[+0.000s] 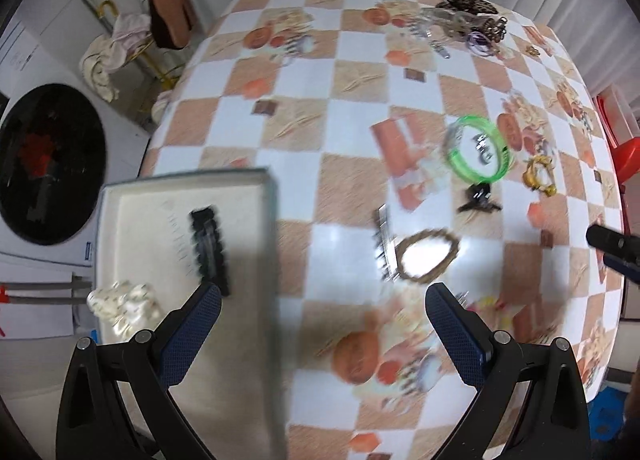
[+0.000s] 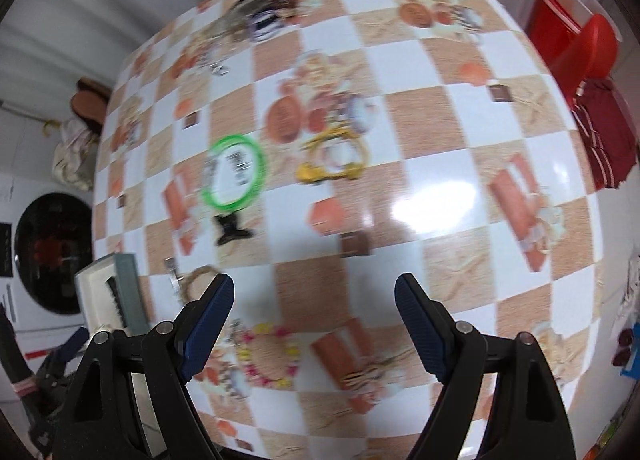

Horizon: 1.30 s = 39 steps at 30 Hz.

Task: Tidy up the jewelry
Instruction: 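Move the left tool to the green bangle and grasp its rim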

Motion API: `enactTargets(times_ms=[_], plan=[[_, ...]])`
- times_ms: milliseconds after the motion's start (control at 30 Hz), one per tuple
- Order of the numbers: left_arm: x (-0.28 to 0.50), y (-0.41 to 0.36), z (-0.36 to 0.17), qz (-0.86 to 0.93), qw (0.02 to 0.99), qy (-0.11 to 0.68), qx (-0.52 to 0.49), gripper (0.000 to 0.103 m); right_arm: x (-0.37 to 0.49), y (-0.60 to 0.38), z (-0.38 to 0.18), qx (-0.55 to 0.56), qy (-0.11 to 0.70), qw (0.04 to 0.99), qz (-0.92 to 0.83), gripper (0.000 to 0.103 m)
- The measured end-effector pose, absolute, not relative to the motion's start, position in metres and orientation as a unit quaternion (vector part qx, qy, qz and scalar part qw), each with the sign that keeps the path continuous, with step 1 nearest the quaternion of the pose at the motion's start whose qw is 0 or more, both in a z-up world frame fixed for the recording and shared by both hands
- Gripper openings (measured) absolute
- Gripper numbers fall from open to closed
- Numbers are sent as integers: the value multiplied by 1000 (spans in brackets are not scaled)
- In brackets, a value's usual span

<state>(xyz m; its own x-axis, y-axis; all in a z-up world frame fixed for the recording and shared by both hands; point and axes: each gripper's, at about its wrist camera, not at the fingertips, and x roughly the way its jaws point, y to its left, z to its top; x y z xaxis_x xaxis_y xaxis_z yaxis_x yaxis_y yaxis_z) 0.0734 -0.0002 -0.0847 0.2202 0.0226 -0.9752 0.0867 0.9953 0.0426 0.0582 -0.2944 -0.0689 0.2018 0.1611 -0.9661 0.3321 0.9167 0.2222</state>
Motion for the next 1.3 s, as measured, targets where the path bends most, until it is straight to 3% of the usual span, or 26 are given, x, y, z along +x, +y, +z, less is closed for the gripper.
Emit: enactTargets(times_ms=[967, 1033, 1300], plan=[[172, -86, -145, -54, 774, 630, 33, 103, 123, -338, -119, 120, 641, 754, -77, 85], [174, -90, -148, -57, 775, 629, 38, 92, 128, -336, -122, 111, 641, 756, -76, 85], [181, -101, -163, -74, 770, 631, 63, 91, 144, -324, -136, 69, 642, 760, -76, 85]])
